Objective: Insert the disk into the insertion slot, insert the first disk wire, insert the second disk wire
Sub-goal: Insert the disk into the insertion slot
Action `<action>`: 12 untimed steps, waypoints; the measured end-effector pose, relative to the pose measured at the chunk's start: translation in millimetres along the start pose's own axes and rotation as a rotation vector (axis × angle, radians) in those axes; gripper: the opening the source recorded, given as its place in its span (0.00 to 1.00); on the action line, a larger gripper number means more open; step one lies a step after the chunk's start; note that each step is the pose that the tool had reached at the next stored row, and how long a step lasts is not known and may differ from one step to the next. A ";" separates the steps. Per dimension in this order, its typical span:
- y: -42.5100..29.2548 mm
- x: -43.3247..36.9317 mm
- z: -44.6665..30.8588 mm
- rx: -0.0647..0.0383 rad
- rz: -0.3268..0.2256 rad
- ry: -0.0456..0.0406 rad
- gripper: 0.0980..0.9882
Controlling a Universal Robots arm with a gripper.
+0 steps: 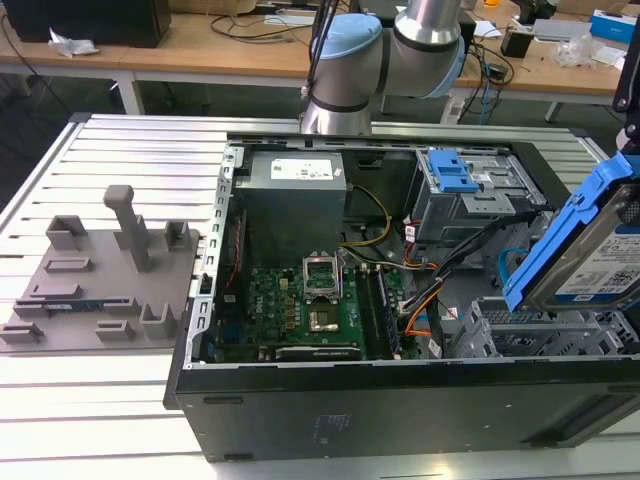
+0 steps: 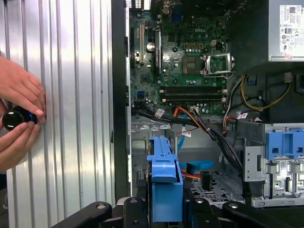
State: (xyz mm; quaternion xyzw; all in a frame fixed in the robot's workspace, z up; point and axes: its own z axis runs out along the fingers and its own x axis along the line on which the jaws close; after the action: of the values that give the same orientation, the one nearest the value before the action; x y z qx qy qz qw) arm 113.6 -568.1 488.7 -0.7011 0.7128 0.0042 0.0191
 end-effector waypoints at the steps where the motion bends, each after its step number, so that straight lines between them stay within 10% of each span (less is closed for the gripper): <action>1: 0.3 -1.1 0.1 0.000 0.000 0.0001 0.30; 12: 2.2 -10.3 4.5 0.000 0.000 0.0001 0.30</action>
State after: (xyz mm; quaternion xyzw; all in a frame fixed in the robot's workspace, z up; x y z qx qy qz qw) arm 111.7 -557.7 484.5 -0.7012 0.7127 0.0041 0.0191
